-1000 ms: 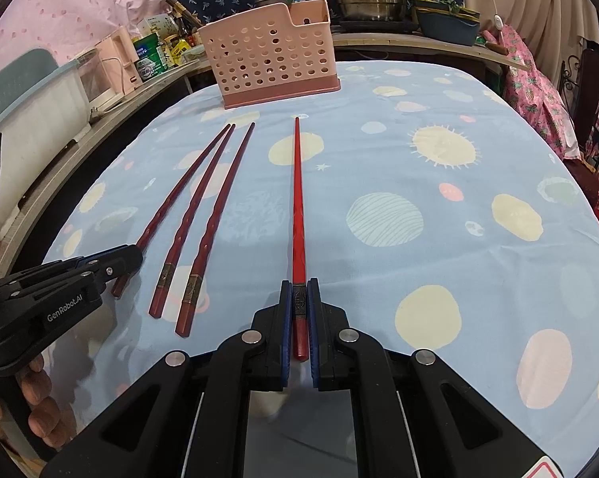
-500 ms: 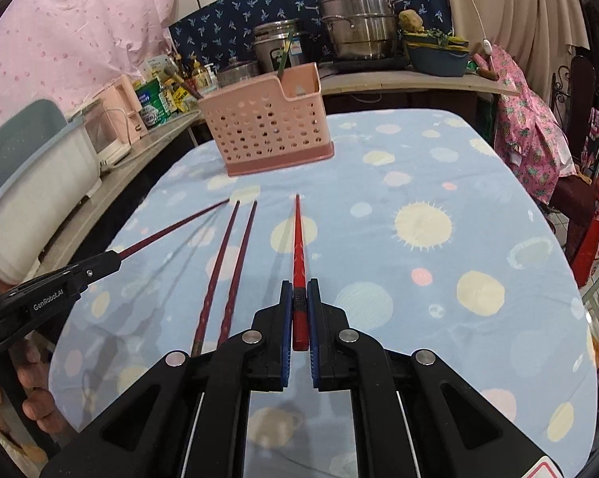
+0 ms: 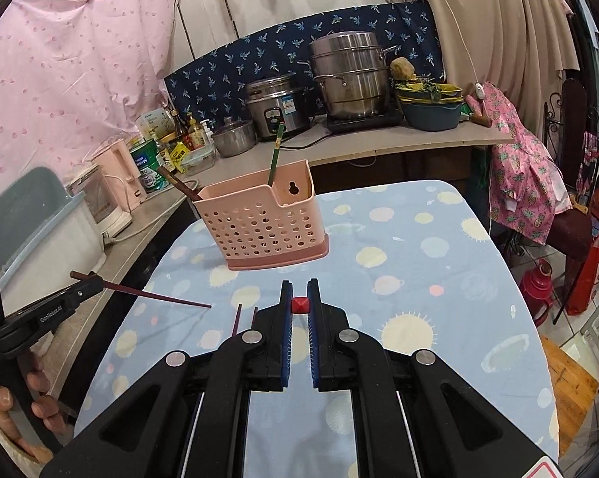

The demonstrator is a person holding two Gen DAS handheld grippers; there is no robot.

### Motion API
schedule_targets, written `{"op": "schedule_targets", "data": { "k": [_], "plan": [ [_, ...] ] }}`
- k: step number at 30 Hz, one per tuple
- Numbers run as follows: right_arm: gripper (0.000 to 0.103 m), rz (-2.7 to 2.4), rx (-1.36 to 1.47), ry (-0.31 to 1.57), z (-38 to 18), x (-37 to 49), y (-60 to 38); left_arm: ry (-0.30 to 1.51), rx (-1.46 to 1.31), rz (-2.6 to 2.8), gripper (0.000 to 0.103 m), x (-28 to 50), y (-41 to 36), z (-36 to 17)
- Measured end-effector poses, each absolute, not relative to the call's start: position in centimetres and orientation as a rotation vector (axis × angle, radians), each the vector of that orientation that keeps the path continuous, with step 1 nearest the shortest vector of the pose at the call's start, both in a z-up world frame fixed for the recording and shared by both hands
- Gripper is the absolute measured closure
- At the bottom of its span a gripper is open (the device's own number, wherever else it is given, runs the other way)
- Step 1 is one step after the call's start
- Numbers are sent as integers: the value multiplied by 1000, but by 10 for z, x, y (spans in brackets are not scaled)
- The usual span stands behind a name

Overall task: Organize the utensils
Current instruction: 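Lift both red chopsticks and carry them over the pink basket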

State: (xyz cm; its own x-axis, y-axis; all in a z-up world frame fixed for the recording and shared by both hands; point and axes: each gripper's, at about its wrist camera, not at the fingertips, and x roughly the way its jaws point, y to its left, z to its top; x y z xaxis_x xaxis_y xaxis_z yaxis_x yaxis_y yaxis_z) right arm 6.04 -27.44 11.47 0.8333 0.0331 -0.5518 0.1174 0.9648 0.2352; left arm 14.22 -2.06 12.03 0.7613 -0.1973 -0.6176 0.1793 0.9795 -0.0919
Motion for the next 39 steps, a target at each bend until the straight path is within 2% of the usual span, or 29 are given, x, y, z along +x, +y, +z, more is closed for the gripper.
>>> {"op": "schedule_targets", "data": {
  "k": [22,39],
  "plan": [
    [96,-85,272,527,160,90,-282,607,-84,-245,96,192,-6,180],
    [96,-3,320,355,253,155,-299,459,-134,-272,96,250,-35,274]
  ]
}}
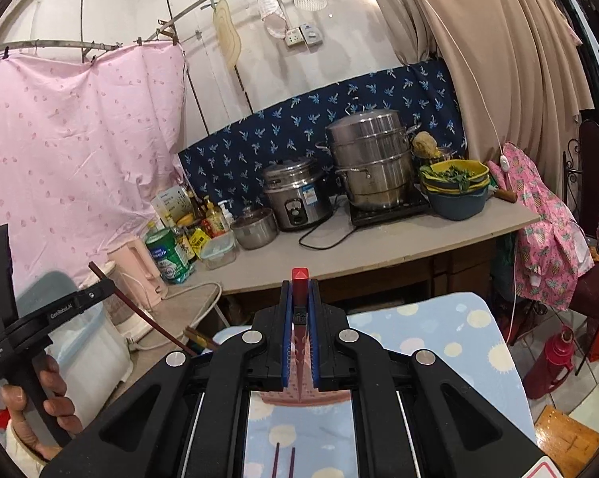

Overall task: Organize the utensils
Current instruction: 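Lift both red chopsticks and carry them over the pink basket, then open both tools to drop the red chopsticks into the basket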

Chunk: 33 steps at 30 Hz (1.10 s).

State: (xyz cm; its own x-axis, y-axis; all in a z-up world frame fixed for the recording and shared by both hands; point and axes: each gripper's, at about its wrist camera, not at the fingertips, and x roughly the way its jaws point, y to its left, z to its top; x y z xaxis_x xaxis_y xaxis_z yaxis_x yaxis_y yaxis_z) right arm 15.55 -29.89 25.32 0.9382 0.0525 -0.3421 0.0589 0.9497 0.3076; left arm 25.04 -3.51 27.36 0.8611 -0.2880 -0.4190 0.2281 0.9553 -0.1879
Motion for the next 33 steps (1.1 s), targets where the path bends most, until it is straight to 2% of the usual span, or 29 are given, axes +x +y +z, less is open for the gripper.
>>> {"op": "schedule_targets", "data": {
  "k": [7,23,33],
  "plan": [
    [96,10,316,318,274,201,-298,436,-113,-271,96,282,-59,283],
    [96,35,318,466,195,268,-291,557,-104,-269,96,328,-73,216],
    [87,21,316,448,192,255,-297,555,-118,-250,94,325,-65,205]
  ]
}}
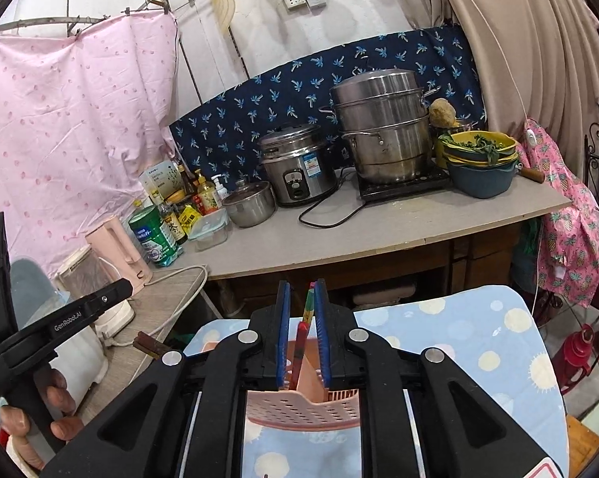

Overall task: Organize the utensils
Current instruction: 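Open both tools to drop the red chopsticks into the basket, then move both open tools back over the last two dark red chopsticks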

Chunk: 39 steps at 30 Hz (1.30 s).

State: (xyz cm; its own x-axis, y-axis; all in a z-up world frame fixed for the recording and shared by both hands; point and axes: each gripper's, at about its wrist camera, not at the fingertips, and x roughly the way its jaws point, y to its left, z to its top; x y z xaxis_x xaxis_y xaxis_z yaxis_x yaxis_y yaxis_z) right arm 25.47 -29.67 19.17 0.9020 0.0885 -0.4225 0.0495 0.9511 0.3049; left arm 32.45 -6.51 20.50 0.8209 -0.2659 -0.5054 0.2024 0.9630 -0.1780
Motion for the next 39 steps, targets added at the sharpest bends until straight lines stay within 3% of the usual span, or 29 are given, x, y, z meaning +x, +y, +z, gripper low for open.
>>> {"op": "schedule_targets", "data": {
  "k": [9,39],
  "plan": [
    [84,-5,291,481,169,205,-296,545,-77,-243,94,281,-55,189],
    [83,-23,150,710,50,56,-239,748,-46,-181,94,148,-11,59]
  ]
}}
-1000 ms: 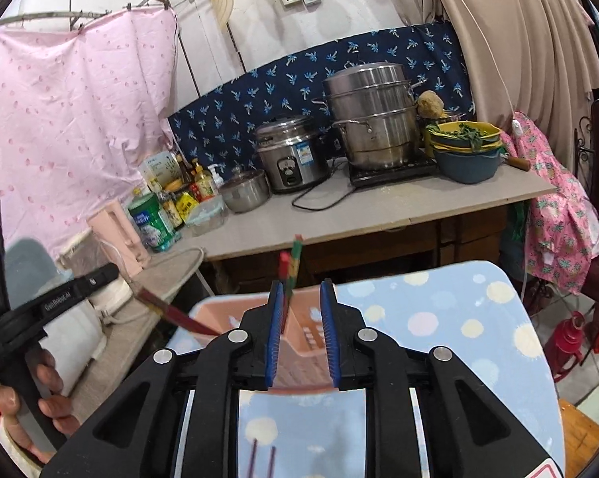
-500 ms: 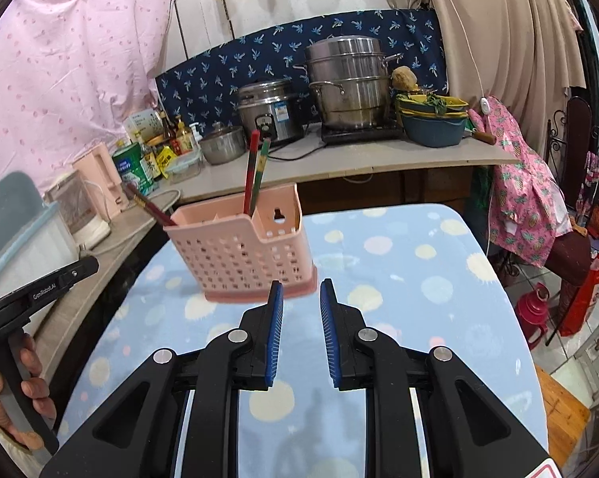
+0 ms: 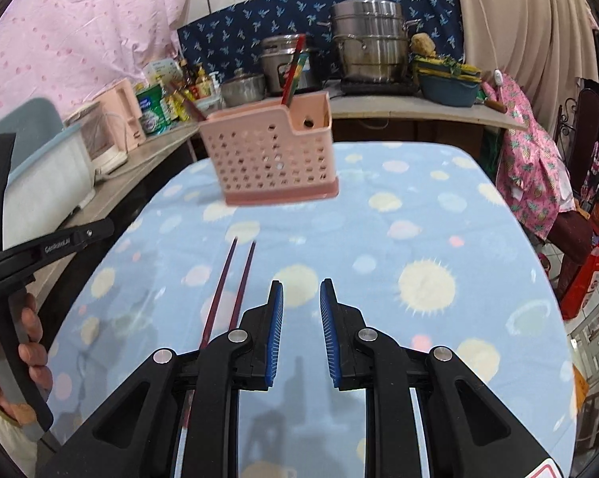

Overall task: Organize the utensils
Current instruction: 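Move both open tools back over the last two dark red chopsticks, then lower the right tool onto a dark red chopstick and close it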

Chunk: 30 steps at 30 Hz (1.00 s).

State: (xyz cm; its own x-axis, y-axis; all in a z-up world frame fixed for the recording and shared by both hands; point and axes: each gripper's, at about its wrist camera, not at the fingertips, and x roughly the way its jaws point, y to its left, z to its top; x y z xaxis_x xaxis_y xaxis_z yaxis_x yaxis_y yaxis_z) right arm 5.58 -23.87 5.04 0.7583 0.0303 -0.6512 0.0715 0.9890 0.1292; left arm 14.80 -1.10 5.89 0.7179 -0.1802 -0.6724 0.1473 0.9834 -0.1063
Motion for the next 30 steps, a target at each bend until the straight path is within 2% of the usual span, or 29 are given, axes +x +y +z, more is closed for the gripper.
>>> {"op": "schedule_targets", "data": {
  "k": [14,30],
  "plan": [
    [83,81,112,830,-6,24,-178,823,-15,-175,94,112,-1,17],
    [85,105,102,893,-32,25,-156,846,10,-218,94,97,-9,11]
  ]
}}
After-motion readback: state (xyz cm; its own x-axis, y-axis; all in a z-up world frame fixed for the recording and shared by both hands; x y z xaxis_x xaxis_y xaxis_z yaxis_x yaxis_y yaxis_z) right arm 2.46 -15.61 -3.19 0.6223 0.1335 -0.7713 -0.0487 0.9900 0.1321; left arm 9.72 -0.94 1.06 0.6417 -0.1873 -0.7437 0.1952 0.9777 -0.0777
